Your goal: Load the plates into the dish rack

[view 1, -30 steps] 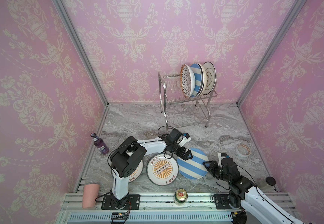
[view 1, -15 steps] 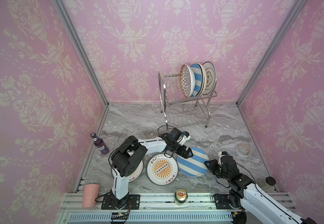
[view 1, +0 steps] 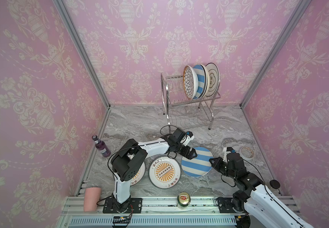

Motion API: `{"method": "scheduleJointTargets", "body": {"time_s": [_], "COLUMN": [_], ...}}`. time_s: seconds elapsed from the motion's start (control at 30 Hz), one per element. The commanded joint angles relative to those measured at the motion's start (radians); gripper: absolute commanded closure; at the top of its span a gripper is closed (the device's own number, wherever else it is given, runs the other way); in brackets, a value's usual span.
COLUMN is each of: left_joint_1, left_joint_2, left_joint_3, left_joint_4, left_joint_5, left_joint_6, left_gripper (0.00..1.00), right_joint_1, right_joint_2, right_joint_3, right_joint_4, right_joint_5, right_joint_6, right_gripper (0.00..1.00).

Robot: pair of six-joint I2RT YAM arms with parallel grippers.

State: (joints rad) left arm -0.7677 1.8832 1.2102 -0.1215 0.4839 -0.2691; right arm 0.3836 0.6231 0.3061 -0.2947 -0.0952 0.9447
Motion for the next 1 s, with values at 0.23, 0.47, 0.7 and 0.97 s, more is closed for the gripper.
{"method": "scheduleJointTargets", "body": {"time_s": [0.23,0.47,0.7,0.97], "left_joint_1": [0.054,0.158,0.305,0.399], "left_joint_2": [-0.221,-0.369,-0.515,-0.61], "left_joint_3": [0.035,-0.006,-0.076,-0.106], "left_joint_4": [-0.047,-0.053,-0.071,-0.073], "left_joint_5": [-0.079,-0.104,-0.134,-0.103], "left_joint_6": [0.025,-0.005,-0.034,-0.074], "left_gripper": [0.01,0.01,0.01,0.01], "right_joint_1": [-0.005,0.001,0.149,0.306], "right_joint_2": [0.063,0.141,0.308,0.55], "right_joint_3": [0.336,0.685,1.085,1.445], "right_joint_4": [-0.374,-0.538,-0.562,-0.536], "right_joint_5": [0.183,0.285,0.352,0.412], "right_joint_6": [-0.301,-0.484,-0.64,-0.751], "right_gripper": [1.0,1.0,1.0,1.0]}}
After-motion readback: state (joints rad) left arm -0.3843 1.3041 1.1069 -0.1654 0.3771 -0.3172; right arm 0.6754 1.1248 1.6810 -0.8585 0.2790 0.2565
